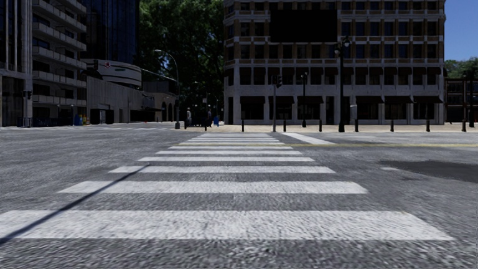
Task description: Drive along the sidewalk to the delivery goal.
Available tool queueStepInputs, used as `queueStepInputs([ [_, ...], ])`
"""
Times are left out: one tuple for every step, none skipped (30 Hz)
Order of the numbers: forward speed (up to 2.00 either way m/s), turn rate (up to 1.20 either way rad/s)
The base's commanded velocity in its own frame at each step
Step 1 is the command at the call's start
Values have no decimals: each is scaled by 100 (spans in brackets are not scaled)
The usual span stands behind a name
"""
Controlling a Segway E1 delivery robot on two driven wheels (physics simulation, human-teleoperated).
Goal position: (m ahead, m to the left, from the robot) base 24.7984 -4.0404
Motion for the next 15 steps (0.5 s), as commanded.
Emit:
queueStepInputs([
  [179, 77],
  [179, 51],
  [179, 31],
  [179, 11],
  [179, 1],
  [179, 0],
  [179, 0],
  [178, 0],
  [178, 0],
  [178, 0],
  [178, 0],
  [178, 0],
  [178, 0],
  [178, 0],
  [178, 0],
])
